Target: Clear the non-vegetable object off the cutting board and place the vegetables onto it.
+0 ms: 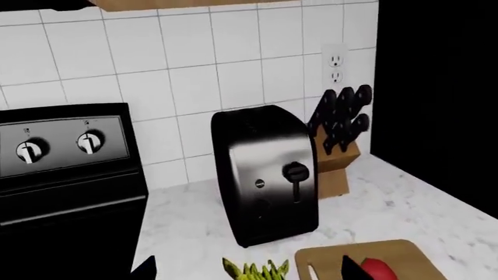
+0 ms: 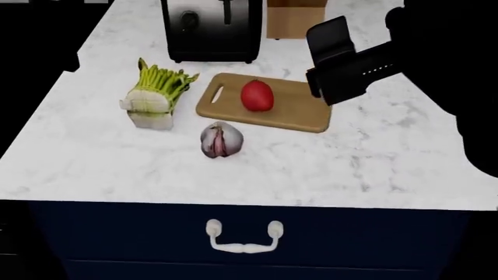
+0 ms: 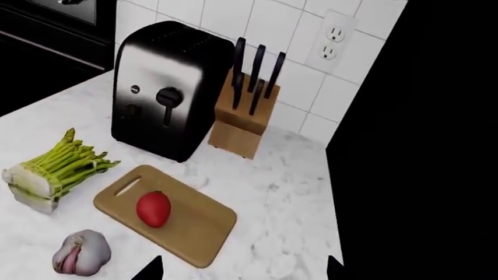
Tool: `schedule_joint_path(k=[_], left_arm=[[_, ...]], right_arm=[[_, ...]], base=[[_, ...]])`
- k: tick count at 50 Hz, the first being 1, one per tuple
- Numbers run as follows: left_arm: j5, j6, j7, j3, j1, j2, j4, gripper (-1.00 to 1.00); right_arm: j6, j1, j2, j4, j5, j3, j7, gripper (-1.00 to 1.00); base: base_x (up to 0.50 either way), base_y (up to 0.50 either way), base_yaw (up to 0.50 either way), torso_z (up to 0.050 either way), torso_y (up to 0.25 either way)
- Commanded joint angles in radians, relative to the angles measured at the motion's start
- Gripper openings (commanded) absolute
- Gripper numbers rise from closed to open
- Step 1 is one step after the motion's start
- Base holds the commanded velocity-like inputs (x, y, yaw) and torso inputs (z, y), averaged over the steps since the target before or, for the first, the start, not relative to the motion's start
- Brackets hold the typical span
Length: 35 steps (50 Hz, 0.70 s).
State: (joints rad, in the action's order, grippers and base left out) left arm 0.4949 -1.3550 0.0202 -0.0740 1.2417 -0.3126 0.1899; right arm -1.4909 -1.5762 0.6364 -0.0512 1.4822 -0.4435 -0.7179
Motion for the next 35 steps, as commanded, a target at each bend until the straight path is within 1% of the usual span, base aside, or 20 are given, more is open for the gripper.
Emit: schedule_joint_path(k=[1,6,12,16,20,31,35], left_arm=[[0.008,-0.007,-0.006,0.008,0.018,0.004,-0.006,1.00],[0.012,0.000,-0.004,0.005,0.012,0.002,-0.005,1.00],[0.018,-0.014,-0.010,0.018,0.029,-0.002,0.000,1.00],[0.026,-0.032,-0.017,0.022,0.040,0.000,0.017,1.00],[0.029,-0.035,-0.020,0.020,0.049,0.002,0.022,1.00],[0.041,-0.041,-0.023,0.025,0.041,-0.003,0.033,1.00],[0.053,-0.054,-0.023,0.033,0.033,-0.005,0.050,1.00]], right_arm=[[-0.016,-0.024,-0.001,0.012,0.060,-0.023,-0.036,1.00],[0.008,-0.001,0.003,0.003,0.047,-0.038,-0.027,1.00],[0.017,0.001,0.008,-0.001,0.080,-0.035,-0.049,1.00],[0.028,0.034,0.032,-0.023,0.135,-0.017,-0.094,1.00],[0.022,0.026,0.043,-0.024,0.178,-0.017,-0.130,1.00],[0.038,0.027,0.053,-0.036,0.188,-0.034,-0.125,1.00],[0.043,0.033,0.064,-0.046,0.220,-0.034,-0.148,1.00]], base=[[0.50,0.01,0.00,0.000,0.000],[0.50,0.11,0.00,0.000,0.000],[0.50,0.11,0.00,0.000,0.000],[0.50,0.00,0.00,0.000,0.004],[0.50,0.00,0.00,0.000,0.000],[0.50,0.00,0.00,0.000,0.001],[0.50,0.00,0.00,0.000,0.000]])
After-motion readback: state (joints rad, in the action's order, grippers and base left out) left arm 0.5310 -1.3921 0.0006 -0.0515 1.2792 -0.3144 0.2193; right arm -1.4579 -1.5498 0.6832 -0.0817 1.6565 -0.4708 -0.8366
